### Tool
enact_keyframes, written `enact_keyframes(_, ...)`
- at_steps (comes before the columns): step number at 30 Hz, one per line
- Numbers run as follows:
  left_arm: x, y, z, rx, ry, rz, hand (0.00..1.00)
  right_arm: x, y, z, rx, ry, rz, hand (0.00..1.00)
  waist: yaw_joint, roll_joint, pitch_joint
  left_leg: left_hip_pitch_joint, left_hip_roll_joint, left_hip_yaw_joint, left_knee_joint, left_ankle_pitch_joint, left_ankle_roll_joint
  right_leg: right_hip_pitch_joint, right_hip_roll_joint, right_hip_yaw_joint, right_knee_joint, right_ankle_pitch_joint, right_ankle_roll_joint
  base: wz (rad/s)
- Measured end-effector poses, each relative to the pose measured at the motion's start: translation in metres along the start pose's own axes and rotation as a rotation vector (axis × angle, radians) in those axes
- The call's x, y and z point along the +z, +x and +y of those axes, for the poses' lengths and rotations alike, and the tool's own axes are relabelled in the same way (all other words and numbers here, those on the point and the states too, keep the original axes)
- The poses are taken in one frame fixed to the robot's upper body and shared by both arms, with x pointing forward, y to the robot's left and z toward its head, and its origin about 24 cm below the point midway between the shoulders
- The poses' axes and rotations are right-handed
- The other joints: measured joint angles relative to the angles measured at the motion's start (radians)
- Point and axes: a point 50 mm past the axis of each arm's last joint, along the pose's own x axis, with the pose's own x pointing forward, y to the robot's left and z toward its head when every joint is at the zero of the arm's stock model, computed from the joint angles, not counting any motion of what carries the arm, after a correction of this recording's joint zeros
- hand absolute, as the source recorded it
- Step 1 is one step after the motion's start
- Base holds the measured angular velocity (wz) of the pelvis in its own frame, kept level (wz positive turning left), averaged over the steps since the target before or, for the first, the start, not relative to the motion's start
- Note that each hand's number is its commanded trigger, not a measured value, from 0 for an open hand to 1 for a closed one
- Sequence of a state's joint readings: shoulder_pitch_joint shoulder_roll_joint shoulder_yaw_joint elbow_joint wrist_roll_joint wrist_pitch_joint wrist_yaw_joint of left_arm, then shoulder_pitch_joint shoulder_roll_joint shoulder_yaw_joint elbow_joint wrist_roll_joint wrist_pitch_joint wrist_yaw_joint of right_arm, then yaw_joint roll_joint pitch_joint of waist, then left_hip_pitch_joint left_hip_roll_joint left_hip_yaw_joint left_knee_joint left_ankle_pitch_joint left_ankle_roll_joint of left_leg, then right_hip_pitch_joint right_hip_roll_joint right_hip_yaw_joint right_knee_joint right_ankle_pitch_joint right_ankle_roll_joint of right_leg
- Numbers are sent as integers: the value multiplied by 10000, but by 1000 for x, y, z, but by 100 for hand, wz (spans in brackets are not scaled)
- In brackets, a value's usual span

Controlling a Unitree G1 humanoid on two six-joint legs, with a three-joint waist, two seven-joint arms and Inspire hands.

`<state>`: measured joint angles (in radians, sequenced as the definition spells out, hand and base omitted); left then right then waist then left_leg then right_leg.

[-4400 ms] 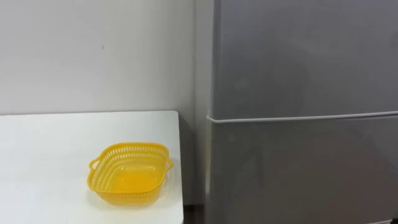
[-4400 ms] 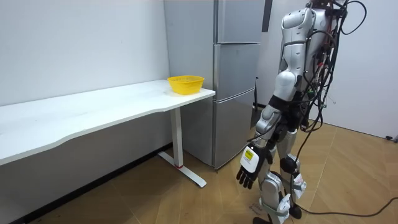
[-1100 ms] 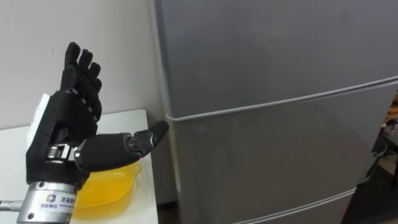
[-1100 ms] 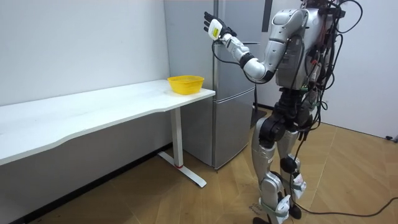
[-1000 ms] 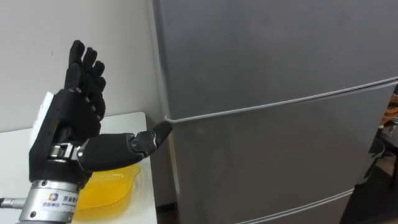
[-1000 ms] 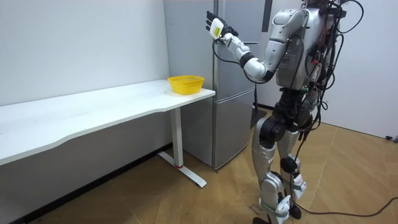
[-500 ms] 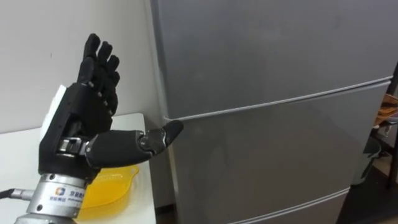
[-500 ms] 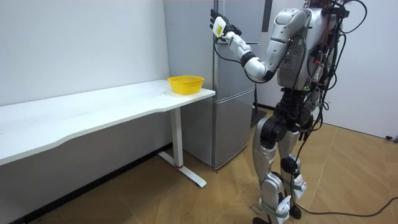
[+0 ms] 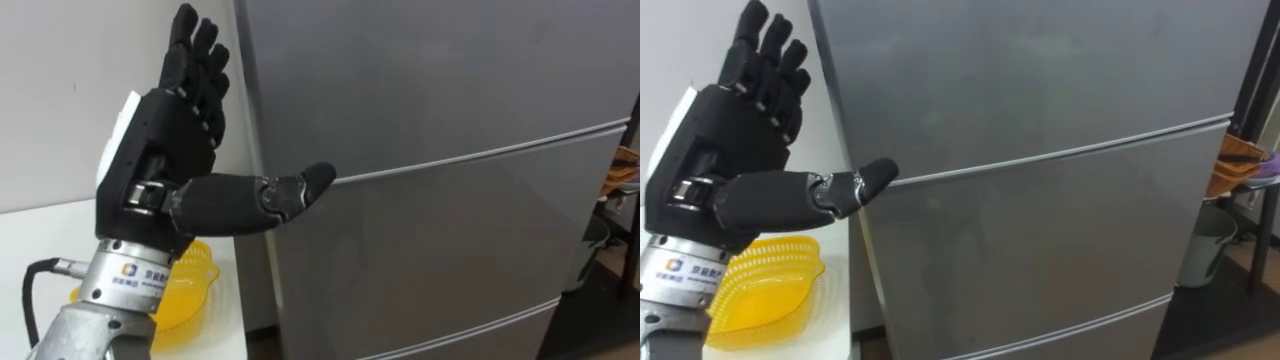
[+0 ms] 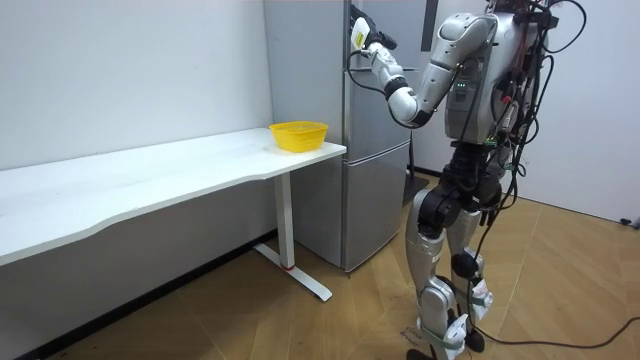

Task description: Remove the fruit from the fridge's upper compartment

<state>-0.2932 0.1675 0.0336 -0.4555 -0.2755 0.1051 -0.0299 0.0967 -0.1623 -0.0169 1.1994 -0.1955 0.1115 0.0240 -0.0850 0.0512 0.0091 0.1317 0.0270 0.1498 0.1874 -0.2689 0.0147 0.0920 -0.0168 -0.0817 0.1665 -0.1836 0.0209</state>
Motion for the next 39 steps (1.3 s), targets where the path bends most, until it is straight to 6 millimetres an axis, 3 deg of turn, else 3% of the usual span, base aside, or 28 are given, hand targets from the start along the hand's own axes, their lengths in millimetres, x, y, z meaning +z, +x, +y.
enact_keyframes(15, 0, 0, 1, 227, 22, 42, 0, 5, 0, -4, 31, -430, -99, 0, 10, 130, 12, -27, 2, 0, -1, 0, -1, -47, 1, 3, 6, 0, 0, 0)
enact_keyframes(37, -7, 0, -15, -443, -214, 408, 0, 12, 1, -2, 127, -909, -160, 0, -12, 60, 58, -46, 4, -1, -2, 1, -1, -71, 2, 9, 9, 2, -3, 0)
enact_keyframes(38, -7, 0, -15, -466, -238, 414, 58, 12, 1, -2, 125, -916, -161, 0, -8, 61, 58, -56, 5, -1, -2, 1, -1, -73, 0, -3, 10, 2, -3, 0)
enact_keyframes(39, -7, 0, -16, -498, -247, 422, 58, 13, 1, -2, 122, -987, -170, 0, 10, 62, 56, -66, 5, -1, -2, 1, -1, -79, -2, -10, 8, 2, -3, 0)
